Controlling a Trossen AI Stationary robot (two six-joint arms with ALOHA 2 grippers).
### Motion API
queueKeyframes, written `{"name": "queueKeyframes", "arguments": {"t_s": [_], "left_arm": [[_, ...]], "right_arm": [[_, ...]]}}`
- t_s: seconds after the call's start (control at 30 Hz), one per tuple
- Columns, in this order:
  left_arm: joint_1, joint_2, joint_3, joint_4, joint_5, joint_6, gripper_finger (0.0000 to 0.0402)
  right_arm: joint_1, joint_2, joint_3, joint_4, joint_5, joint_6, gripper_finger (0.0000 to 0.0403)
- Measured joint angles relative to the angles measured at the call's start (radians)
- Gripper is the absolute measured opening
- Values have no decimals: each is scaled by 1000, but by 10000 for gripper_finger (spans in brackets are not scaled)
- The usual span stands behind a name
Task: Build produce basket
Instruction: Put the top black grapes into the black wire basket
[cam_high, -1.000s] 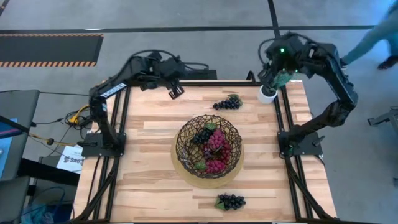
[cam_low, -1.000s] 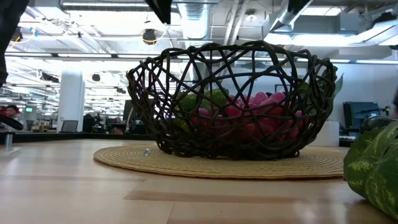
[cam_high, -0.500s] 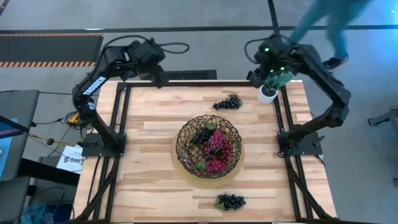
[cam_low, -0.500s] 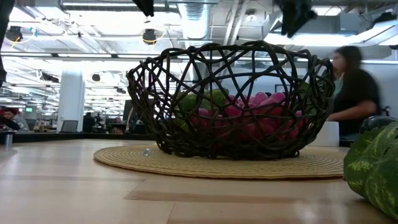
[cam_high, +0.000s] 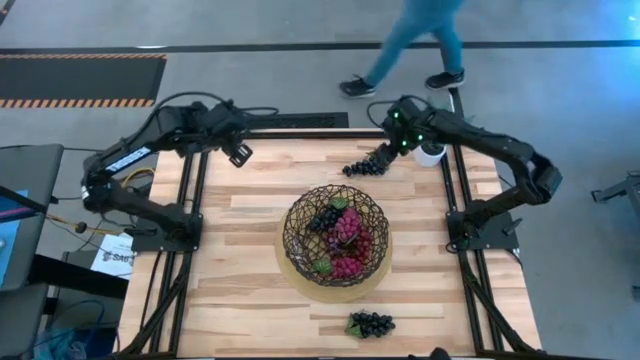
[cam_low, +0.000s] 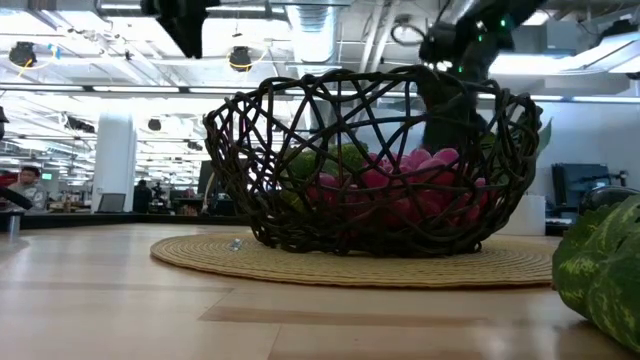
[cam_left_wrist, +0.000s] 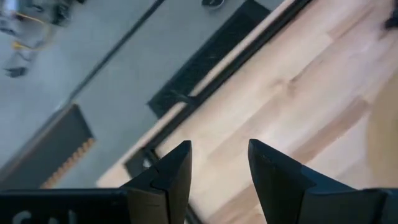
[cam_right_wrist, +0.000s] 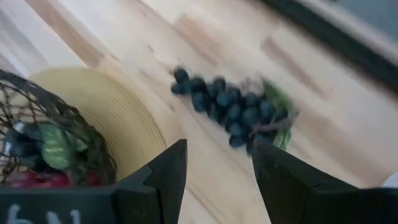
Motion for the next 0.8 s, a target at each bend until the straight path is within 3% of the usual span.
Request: {"name": "queueKeyframes", "arguments": {"t_s": [0.33, 0.57, 0.8], "left_arm": [[0, -50, -56, 99, 19, -26, 146], [0, -49, -56, 135, 19, -29, 146], [0, -49, -56, 154, 18, -20, 146]], "right_arm": [[0, -1, -80, 136, 34, 128, 202], [-1, -1, -80, 129, 83, 246, 203], [6, 45, -79, 126, 82, 250, 211]]}}
